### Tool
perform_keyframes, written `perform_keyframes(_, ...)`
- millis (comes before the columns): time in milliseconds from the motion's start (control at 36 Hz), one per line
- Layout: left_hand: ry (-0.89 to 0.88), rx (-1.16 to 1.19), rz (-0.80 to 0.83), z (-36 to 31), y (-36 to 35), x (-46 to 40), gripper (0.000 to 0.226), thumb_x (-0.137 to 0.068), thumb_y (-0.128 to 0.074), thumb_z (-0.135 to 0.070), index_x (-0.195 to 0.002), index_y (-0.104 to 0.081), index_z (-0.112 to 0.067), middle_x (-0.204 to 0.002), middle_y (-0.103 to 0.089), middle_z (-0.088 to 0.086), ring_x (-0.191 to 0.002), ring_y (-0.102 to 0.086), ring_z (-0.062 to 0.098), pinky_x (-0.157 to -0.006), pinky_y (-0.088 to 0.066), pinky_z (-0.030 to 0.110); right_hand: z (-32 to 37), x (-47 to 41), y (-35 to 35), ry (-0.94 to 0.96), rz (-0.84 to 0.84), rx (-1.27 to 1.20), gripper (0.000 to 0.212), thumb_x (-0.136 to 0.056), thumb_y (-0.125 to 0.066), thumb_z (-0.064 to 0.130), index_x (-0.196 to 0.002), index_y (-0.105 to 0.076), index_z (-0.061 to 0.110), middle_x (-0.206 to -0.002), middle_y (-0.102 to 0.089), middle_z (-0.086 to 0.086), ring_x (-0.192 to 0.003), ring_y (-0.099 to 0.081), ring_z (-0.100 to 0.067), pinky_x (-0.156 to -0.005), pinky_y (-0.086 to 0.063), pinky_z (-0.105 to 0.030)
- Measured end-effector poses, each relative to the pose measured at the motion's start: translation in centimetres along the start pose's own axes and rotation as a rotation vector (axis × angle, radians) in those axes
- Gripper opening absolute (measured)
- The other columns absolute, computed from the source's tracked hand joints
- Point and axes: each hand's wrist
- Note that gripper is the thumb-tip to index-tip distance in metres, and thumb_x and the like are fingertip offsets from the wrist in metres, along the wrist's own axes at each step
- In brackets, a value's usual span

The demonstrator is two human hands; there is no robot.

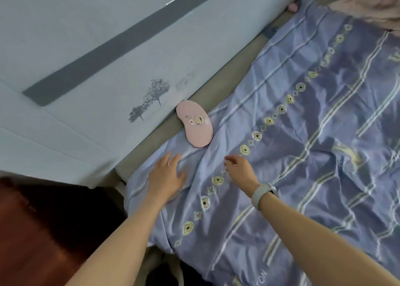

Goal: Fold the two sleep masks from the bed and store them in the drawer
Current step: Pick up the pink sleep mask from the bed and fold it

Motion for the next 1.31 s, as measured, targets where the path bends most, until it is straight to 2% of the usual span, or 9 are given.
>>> perform_keyframes(139,0.082,-0.058,0.118,2.3,-3.7,-4.2,0.074,-0.083,-0.043,-0.059,-0.143,-0.005,-0.036,-0.158,0.008,0.002,-0.143,0.009,0.034,-0.113,-0.007,0.061,1.2,-6.1,-1.5,0.078,-0.032,0.053,0.033,-0.093,-0.041,0.017,-0.123,-0.051,0.009,-0.115,-0.064,-0.014,-0.079,-0.056,-0.023,-0.07,-0.043,-0.03)
perform_keyframes(306,0.071,-0.191,0.09,4.3,-6.6,-5.0,0.082,-0.078,-0.035,-0.071,-0.141,0.009,-0.041,-0.157,0.013,0.003,-0.142,0.013,0.035,-0.11,-0.001,0.067,3.5,-10.8,-2.8,0.14,-0.081,0.069,0.025,-0.09,-0.045,0.013,-0.108,-0.055,-0.001,-0.105,-0.064,-0.02,-0.096,-0.057,-0.034,-0.082,-0.044,-0.038)
perform_keyframes(444,0.057,-0.171,0.041,4.3,-6.8,-5.0,0.08,-0.079,-0.036,-0.07,-0.142,0.003,-0.04,-0.158,0.008,0.003,-0.142,0.011,0.035,-0.11,-0.005,0.067,4.6,-14.9,-4.6,0.122,-0.132,0.108,0.033,-0.087,-0.042,0.036,-0.058,-0.032,0.023,-0.066,-0.039,-0.001,-0.071,-0.037,-0.024,-0.068,-0.03,-0.032)
perform_keyframes(639,0.091,-0.098,0.137,4.0,-5.4,-5.3,0.073,-0.082,-0.044,-0.06,-0.142,-0.005,-0.041,-0.158,0.008,-0.001,-0.143,0.012,0.031,-0.11,-0.002,0.064,5.9,-13.3,-5.7,0.162,-0.083,-0.005,0.024,-0.09,-0.047,0.023,-0.101,-0.056,0.003,-0.088,-0.055,-0.003,-0.081,-0.049,-0.021,-0.069,-0.039,-0.03)
perform_keyframes(778,0.137,0.353,-0.15,2.4,-2.4,-4.4,0.044,-0.088,-0.052,-0.031,-0.129,-0.046,-0.02,-0.15,-0.027,0.013,-0.135,-0.031,0.031,-0.103,-0.037,0.052,5.6,-7.4,-3.5,0.262,-0.126,-0.094,0.017,-0.089,-0.049,0.015,-0.103,-0.057,0.007,-0.073,-0.051,0.013,-0.066,-0.048,-0.003,-0.05,-0.037,-0.002)
perform_keyframes(861,-0.06,0.402,-0.297,0.5,-0.4,-2.0,0.068,-0.08,-0.054,-0.047,-0.138,-0.034,-0.018,-0.151,-0.026,0.012,-0.139,-0.023,0.026,-0.112,-0.027,0.045,4.3,-3.2,-1.8,0.301,-0.092,-0.041,0.019,-0.09,-0.051,0.019,-0.105,-0.059,0.011,-0.086,-0.059,0.003,-0.073,-0.052,-0.009,-0.055,-0.039,-0.009)
perform_keyframes(1028,-0.266,0.438,-0.114,-3.3,1.1,3.0,0.096,-0.066,-0.059,-0.061,-0.142,-0.009,-0.03,-0.149,-0.012,-0.01,-0.143,-0.011,0.014,-0.115,-0.02,0.046,1.9,3.2,-0.7,0.435,-0.001,0.06,0.014,-0.084,-0.061,0.01,-0.095,-0.069,0.009,-0.084,-0.06,-0.005,-0.072,-0.05,-0.007,-0.065,-0.036,-0.012)
perform_keyframes(1167,-0.16,0.558,-0.077,-4.4,0.9,5.1,0.054,-0.074,-0.073,-0.027,-0.123,-0.054,-0.021,-0.109,-0.069,0.001,-0.099,-0.062,0.011,-0.083,-0.048,0.024,1.2,6.2,-1.2,0.606,-0.019,0.036,0.018,-0.081,-0.061,0.019,-0.093,-0.07,0.009,-0.082,-0.061,0.003,-0.08,-0.054,-0.009,-0.076,-0.039,-0.011)
perform_keyframes(1306,-0.001,0.707,-0.093,-4.6,1.1,5.8,0.011,-0.079,-0.067,-0.012,-0.084,-0.063,-0.021,-0.07,-0.062,0.0,-0.059,-0.053,-0.001,-0.057,-0.04,0.015,-0.3,6.6,-1.0,0.542,-0.081,0.017,0.031,-0.082,-0.06,0.029,-0.109,-0.059,0.015,-0.104,-0.059,0.001,-0.096,-0.05,-0.007,-0.086,-0.037,-0.011)
Point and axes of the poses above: each hand's wrist, its own x-axis away from the middle knuckle, its own y-axis out of the back of the hand, z = x × y
